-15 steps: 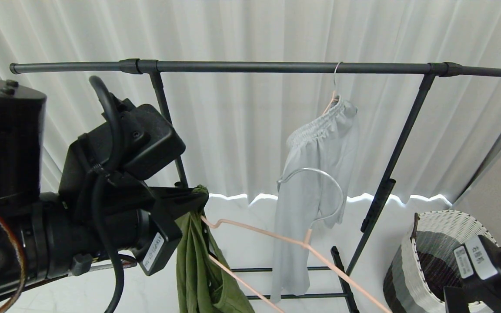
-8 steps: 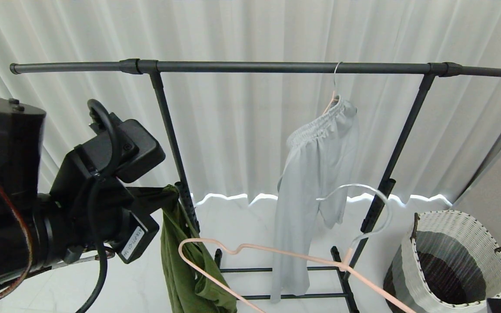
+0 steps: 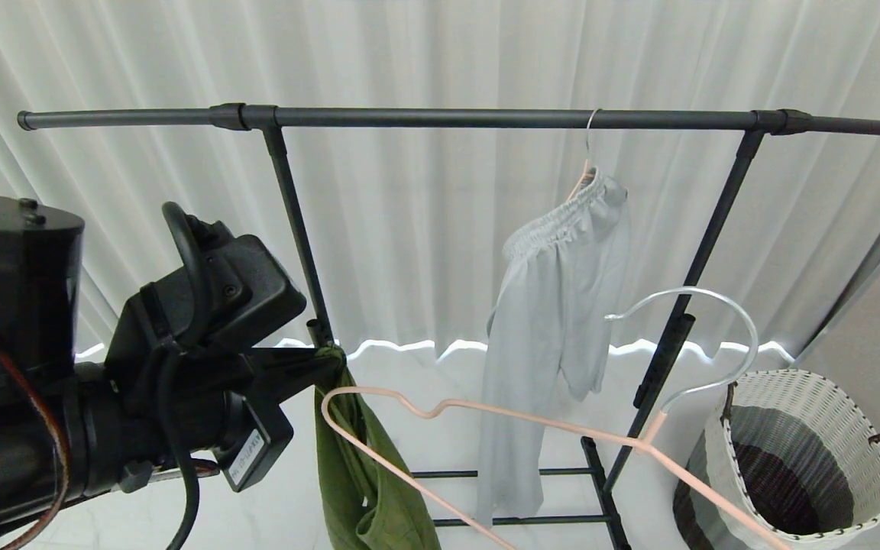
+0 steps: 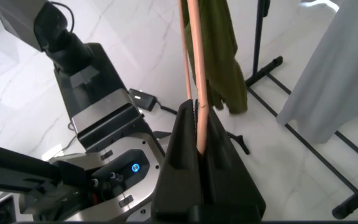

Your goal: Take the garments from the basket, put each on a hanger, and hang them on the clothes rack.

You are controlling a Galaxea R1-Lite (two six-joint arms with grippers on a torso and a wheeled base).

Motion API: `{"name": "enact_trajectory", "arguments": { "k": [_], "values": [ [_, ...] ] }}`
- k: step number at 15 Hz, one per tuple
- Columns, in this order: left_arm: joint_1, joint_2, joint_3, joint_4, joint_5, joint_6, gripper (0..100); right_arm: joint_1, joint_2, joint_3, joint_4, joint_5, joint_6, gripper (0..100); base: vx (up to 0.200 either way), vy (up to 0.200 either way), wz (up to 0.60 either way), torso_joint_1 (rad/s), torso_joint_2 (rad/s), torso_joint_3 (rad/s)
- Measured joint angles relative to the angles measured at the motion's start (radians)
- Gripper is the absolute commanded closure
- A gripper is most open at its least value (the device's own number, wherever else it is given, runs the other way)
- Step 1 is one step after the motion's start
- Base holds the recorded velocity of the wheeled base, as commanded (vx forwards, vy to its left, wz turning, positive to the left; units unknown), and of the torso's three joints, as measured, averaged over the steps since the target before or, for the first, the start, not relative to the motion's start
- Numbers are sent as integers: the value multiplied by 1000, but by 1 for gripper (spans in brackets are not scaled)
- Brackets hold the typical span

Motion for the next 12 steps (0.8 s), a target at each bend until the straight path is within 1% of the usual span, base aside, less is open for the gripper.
{"name": "enact_trajectory", "arguments": {
  "k": [1,4,5,6,8,11,12],
  "values": [
    [7,1,13,-19,-7,16,100,-1,-3,-1,0,0,0,100,0,0,0,0,0,0],
    [14,5,26,-23,-23,19,100,-3,-8,-1,1,0,-7,100,0,0,0,0,0,0],
    [15,5,26,-23,-37,19,100,-3,-8,-1,1,2,-10,100,0,0,0,0,0,0],
    [14,3,26,-23,-75,21,100,-3,-4,0,2,4,-14,100,0,0,0,0,0,0],
    [14,0,24,-24,-104,21,100,-3,5,3,1,4,-14,100,0,0,0,0,0,0],
    [18,-1,24,-25,-103,21,100,-13,17,5,0,0,-14,100,0,0,0,0,0,0],
    [31,-1,27,-25,-101,21,100,-17,13,5,3,0,-14,100,0,0,0,0,0,0]
  ]
}}
